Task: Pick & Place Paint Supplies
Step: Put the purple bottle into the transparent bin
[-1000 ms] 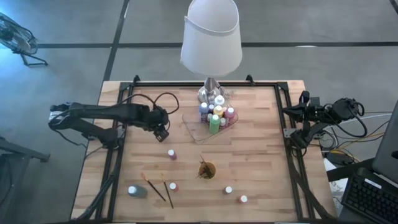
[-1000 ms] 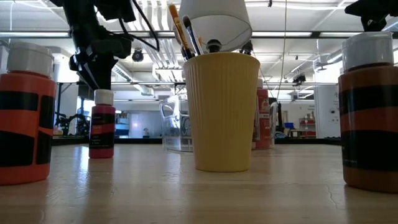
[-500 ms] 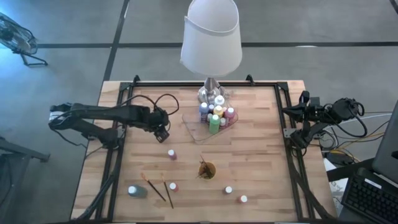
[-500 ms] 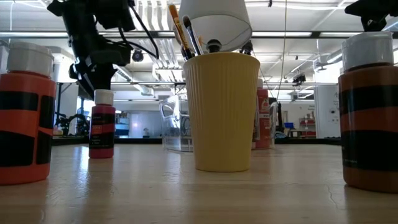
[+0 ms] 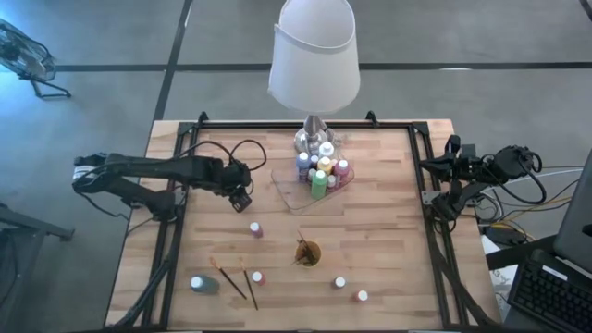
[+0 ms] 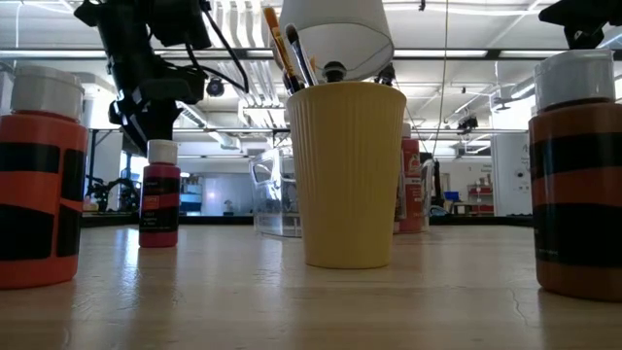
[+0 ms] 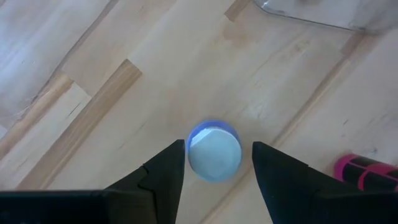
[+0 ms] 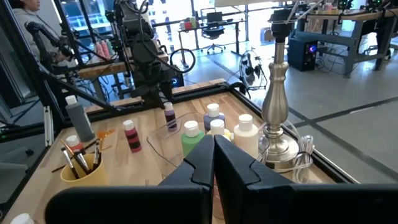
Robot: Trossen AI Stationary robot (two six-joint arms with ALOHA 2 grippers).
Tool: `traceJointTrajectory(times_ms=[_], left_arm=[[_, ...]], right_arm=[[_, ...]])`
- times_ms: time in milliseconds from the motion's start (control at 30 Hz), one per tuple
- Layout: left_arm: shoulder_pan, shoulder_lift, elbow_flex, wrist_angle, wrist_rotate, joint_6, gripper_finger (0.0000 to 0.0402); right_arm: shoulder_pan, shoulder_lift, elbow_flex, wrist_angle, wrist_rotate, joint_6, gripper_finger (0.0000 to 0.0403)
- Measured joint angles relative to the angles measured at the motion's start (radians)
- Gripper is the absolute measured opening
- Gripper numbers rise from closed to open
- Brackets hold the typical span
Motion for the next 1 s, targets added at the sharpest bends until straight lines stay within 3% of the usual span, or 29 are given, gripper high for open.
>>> traceJointTrajectory(times_ms=[1000], left_arm=[[0.000,0.000,-0.047,0.057,0.002,0.025,0.0191]], right_arm=[[0.000,0.000,0.000,0.000,0.000,0.000,0.0008]])
